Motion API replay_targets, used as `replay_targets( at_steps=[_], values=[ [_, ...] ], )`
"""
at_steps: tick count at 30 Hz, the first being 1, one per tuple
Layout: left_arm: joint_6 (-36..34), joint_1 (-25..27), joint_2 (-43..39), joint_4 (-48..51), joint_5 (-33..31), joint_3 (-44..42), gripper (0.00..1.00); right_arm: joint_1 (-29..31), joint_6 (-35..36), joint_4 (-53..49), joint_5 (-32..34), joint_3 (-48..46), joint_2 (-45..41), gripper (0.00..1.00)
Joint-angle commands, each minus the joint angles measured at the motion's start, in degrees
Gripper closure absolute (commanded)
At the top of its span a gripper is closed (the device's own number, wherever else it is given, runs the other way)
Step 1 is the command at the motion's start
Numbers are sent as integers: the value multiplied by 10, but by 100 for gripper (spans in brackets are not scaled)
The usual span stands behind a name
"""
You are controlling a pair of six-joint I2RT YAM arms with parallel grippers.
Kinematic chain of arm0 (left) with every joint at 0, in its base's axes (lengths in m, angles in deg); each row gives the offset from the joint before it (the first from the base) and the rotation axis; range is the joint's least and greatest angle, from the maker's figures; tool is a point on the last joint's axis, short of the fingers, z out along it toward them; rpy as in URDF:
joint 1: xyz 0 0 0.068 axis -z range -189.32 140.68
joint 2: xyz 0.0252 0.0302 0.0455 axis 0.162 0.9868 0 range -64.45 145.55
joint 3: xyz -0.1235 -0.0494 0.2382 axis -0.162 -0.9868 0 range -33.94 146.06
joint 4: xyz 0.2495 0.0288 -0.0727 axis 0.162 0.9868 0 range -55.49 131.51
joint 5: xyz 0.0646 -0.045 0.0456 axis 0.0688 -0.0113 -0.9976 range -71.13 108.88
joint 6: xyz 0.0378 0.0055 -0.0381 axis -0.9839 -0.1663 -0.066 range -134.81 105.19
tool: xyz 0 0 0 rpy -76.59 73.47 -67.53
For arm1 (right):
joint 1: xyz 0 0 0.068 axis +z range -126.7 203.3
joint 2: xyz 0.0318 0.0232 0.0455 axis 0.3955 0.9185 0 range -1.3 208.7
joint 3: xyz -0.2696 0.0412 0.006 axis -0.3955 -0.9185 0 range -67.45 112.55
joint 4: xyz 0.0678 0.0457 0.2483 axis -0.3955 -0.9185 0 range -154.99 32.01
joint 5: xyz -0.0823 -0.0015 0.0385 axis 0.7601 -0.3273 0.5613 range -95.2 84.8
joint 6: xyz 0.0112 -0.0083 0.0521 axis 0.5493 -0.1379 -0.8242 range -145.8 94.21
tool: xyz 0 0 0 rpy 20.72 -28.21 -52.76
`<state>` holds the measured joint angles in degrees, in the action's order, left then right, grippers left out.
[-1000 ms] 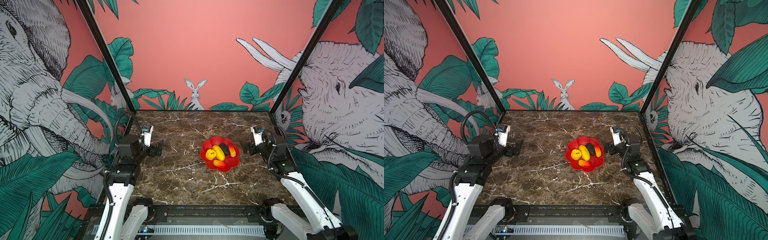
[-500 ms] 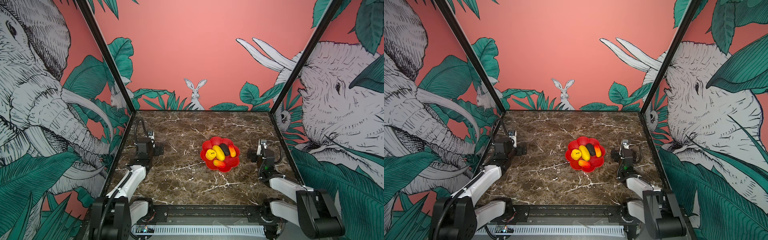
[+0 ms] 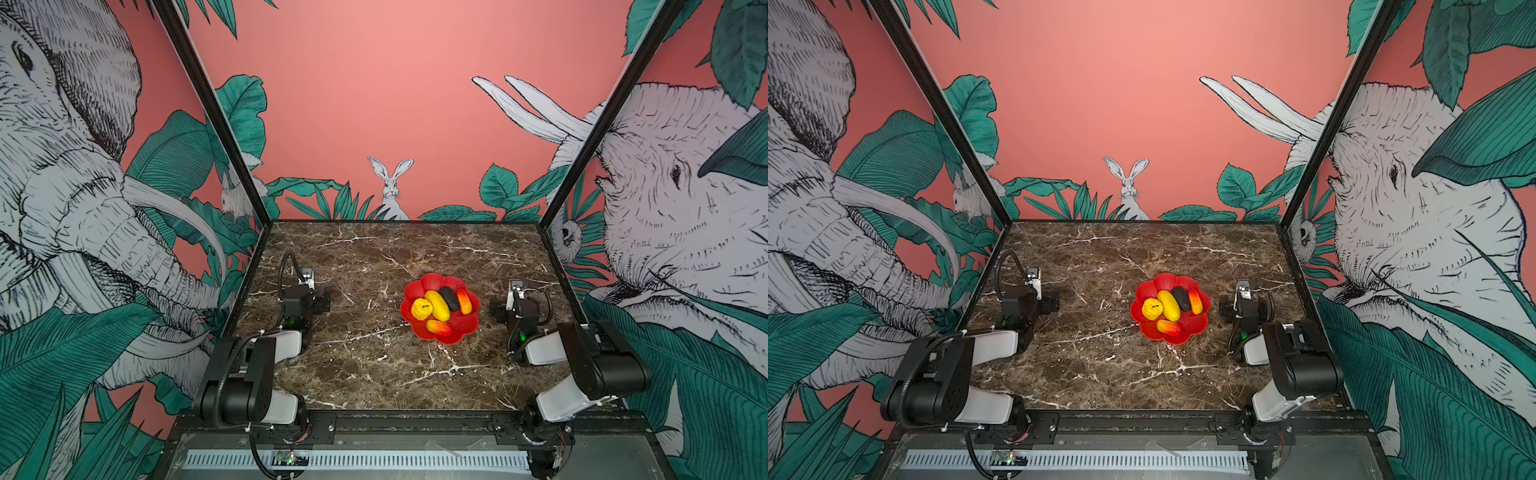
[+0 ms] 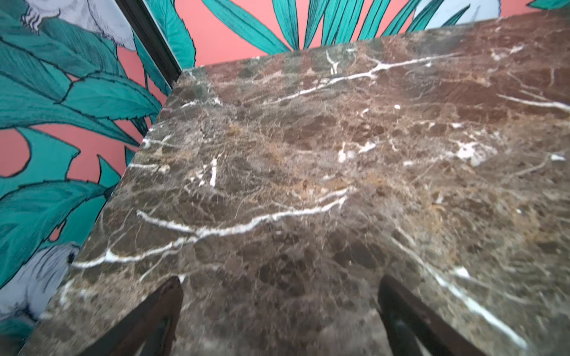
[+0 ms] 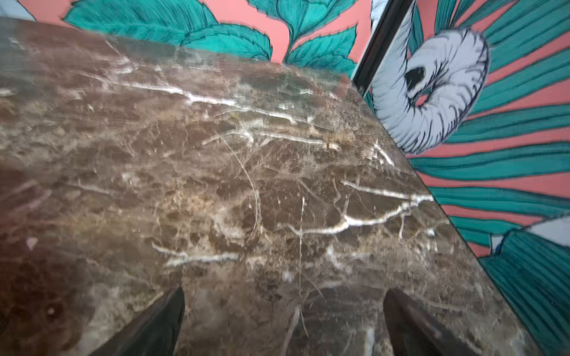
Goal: Place and organize the fake fruits in the fruit bowl
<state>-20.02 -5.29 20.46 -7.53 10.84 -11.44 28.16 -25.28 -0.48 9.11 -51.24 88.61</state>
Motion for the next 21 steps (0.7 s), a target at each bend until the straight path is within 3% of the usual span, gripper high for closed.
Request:
replay_targets(
  at_steps=[1, 5, 7, 21],
  values=[
    [-16, -5, 36, -61, 28, 22, 1, -9, 1, -45, -23, 54, -15, 0],
    [-12, -6, 50, -104, 17, 7, 0, -10, -2, -36, -18, 52, -12, 0],
    [-9, -5, 36, -66, 18, 13, 0, -10, -5, -31, -10, 54, -9, 1],
    [-10, -6, 39, -76, 17, 11, 0, -12, -2, -41, -27, 57, -10, 1]
  ],
)
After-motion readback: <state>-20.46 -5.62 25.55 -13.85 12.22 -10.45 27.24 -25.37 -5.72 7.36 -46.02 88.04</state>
